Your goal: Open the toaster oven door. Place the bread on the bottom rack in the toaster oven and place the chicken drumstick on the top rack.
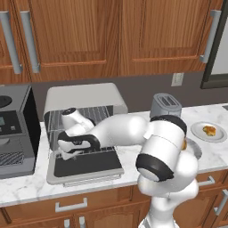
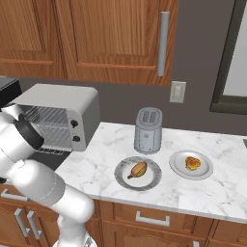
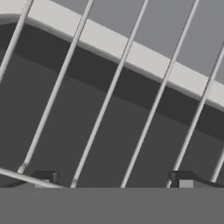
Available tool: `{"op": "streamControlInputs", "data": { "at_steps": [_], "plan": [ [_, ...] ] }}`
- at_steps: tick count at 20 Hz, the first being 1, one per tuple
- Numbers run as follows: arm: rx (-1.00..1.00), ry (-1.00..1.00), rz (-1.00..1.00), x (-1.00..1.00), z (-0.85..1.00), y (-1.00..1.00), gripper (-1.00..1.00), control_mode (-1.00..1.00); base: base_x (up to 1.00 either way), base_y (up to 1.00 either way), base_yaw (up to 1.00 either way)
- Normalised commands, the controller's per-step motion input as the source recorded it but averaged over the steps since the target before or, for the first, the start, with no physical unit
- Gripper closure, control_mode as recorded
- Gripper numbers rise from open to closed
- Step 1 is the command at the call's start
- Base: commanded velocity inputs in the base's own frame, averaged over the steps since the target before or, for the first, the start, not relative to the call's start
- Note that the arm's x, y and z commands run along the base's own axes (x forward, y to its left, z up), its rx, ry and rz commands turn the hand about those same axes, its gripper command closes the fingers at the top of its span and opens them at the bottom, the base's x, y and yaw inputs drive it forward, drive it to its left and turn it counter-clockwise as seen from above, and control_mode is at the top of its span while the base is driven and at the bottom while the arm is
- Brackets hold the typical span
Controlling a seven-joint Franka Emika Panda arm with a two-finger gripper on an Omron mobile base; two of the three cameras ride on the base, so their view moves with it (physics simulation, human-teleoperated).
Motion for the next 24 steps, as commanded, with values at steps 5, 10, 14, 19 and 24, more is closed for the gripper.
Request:
{"op": "streamControlInputs", "data": {
  "at_steps": [5, 10, 14, 19, 24],
  "plan": [
    [0.0, 0.14, -0.05, -0.92, -0.77, 0.09, -1.0, -1.0, 0.0, 0.0, 0.0],
    [0.0, 0.09, -0.05, -0.94, -0.77, 0.09, -1.0, -1.0, 0.0, 0.0, 0.0],
    [0.0, 0.07, -0.05, -0.94, -0.77, 0.09, -1.0, -1.0, 0.0, 0.0, 0.0],
    [0.0, 0.08, -0.06, -0.94, -0.76, 0.04, -1.0, -1.0, 0.0, 0.0, 0.0],
    [0.08, 0.13, -0.08, -0.88, -0.73, 0.0, -1.0, -1.0, 0.0, 0.0, 0.0]
  ]
}}
